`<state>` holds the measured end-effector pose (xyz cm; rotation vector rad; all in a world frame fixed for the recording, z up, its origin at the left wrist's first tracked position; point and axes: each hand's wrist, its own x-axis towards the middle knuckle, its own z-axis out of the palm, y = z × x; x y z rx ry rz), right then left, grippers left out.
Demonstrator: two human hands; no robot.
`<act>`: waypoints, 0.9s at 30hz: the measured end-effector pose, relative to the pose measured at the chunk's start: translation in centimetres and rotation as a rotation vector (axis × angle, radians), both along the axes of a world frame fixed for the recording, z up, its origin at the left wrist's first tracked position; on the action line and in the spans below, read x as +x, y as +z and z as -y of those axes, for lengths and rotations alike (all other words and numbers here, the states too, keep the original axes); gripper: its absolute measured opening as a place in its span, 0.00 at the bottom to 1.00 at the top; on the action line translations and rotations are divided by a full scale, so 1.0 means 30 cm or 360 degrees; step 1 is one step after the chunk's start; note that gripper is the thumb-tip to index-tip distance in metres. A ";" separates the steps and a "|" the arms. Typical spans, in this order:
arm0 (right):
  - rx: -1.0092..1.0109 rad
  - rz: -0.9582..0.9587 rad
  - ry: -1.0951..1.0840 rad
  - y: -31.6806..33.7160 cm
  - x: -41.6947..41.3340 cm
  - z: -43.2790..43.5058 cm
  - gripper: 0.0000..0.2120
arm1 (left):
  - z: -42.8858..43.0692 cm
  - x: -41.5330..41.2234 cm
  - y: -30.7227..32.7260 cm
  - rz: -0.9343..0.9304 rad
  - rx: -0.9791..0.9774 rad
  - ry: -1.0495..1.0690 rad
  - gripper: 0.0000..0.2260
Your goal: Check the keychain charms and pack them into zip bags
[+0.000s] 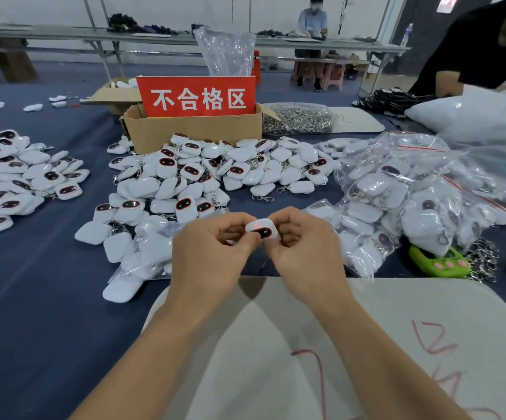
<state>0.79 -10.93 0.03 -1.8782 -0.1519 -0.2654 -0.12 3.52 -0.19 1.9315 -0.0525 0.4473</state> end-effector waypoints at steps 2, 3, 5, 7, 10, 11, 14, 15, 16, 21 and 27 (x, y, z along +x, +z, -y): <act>-0.0073 0.0149 -0.0111 0.002 0.000 0.008 0.14 | 0.008 -0.011 -0.001 0.0021 0.0184 0.0114 0.13; -0.0103 0.0220 -0.0161 0.003 -0.001 0.012 0.15 | 0.013 -0.018 -0.003 0.0044 0.0273 0.0177 0.14; -0.0154 0.0360 -0.0219 0.005 -0.009 0.009 0.16 | 0.021 -0.026 -0.009 0.0098 0.0417 0.0274 0.14; -0.0118 0.0446 -0.0222 0.005 -0.019 0.002 0.16 | 0.023 -0.026 -0.014 0.0134 0.0482 0.0333 0.15; -0.0114 0.0467 -0.0239 0.006 -0.022 0.001 0.16 | 0.019 -0.024 -0.018 0.0185 0.0478 0.0341 0.18; -0.0129 0.0458 -0.0239 0.006 -0.020 0.003 0.16 | 0.018 -0.024 -0.020 0.0201 0.0461 0.0333 0.18; -0.0144 0.0380 -0.0197 0.013 -0.018 0.011 0.13 | 0.015 -0.017 -0.031 0.0211 0.0392 0.0309 0.13; -0.0116 0.0318 -0.0174 0.017 -0.016 0.012 0.12 | 0.012 -0.012 -0.033 0.0204 0.0349 0.0285 0.14; -0.0051 0.0234 -0.0155 0.022 -0.012 0.012 0.11 | 0.008 -0.009 -0.033 0.0192 0.0308 0.0243 0.16; 0.0591 -0.0369 0.0040 0.041 0.004 0.023 0.10 | -0.001 -0.007 -0.024 0.0278 0.0352 0.0019 0.27; 0.0523 -0.0482 0.0142 0.038 0.001 0.017 0.12 | -0.019 0.006 -0.037 0.0324 0.0282 0.0052 0.13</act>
